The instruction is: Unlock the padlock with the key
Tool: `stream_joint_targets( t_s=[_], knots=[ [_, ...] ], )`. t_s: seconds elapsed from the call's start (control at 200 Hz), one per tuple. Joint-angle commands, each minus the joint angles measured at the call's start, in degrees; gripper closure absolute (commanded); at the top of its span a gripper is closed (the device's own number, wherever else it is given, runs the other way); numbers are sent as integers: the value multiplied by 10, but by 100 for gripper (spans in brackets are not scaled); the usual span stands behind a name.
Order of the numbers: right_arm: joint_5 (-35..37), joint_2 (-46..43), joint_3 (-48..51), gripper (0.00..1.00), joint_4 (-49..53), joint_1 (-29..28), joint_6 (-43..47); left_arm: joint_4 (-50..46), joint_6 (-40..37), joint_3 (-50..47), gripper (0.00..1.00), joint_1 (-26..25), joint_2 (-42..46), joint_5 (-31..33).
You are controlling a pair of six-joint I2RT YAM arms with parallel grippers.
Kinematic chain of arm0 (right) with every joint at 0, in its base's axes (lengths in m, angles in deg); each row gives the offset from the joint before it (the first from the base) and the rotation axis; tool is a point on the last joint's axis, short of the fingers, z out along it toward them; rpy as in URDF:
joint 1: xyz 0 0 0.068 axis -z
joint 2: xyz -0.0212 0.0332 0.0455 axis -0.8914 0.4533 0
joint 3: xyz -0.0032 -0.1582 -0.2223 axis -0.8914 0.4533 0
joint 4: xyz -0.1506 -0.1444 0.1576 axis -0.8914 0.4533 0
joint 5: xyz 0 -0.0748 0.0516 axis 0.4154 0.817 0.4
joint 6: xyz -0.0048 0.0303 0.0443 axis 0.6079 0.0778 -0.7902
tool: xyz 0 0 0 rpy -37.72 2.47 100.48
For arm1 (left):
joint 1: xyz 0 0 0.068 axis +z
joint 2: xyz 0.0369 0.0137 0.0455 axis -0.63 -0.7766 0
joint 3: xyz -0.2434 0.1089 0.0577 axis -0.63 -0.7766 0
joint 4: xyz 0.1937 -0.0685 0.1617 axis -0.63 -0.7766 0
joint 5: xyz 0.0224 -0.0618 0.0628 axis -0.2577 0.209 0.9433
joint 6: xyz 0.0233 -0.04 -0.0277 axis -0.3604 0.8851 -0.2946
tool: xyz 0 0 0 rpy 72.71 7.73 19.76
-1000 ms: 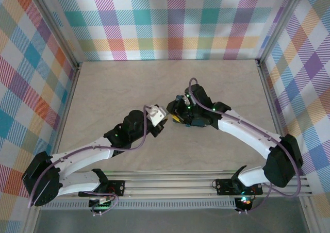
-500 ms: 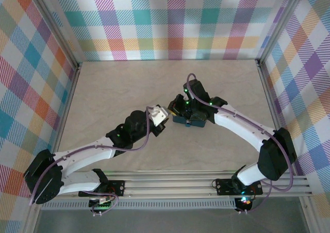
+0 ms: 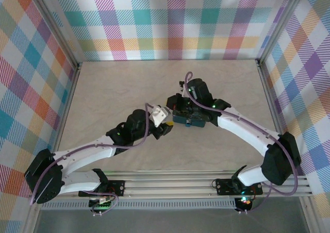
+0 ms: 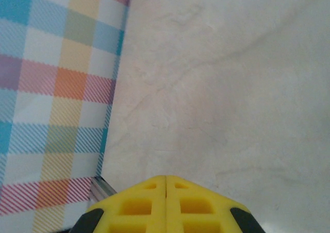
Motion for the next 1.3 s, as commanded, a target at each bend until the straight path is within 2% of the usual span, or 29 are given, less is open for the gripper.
stream_joint_targets(
  t_s=[0.0, 0.075, 0.145, 0.28, 0.5, 0.945, 1.295],
  knots=[
    [-27, -18, -16, 100, -19, 3, 208, -16, 127, 15, 53, 71, 40, -187],
    [-64, -24, -17, 100, -14, 3, 293, 17, 199, 11, 56, 128, 46, -300],
    [-92, -34, -8, 100, -30, 3, 335, 84, 272, -1, 58, 170, 47, -369],
    [-152, -61, 23, 100, -105, 6, 356, 228, 386, -30, 56, 210, 35, -407],
    [-190, -74, 44, 100, -167, 16, 305, 392, 487, -37, 56, 212, -21, -459],
    [-210, -66, 36, 100, -197, 22, 240, 393, 459, -33, 59, 189, -33, -456],
    [-212, -64, 40, 100, -200, 22, 230, 437, 477, -26, 62, 171, -59, -443]
  ],
)
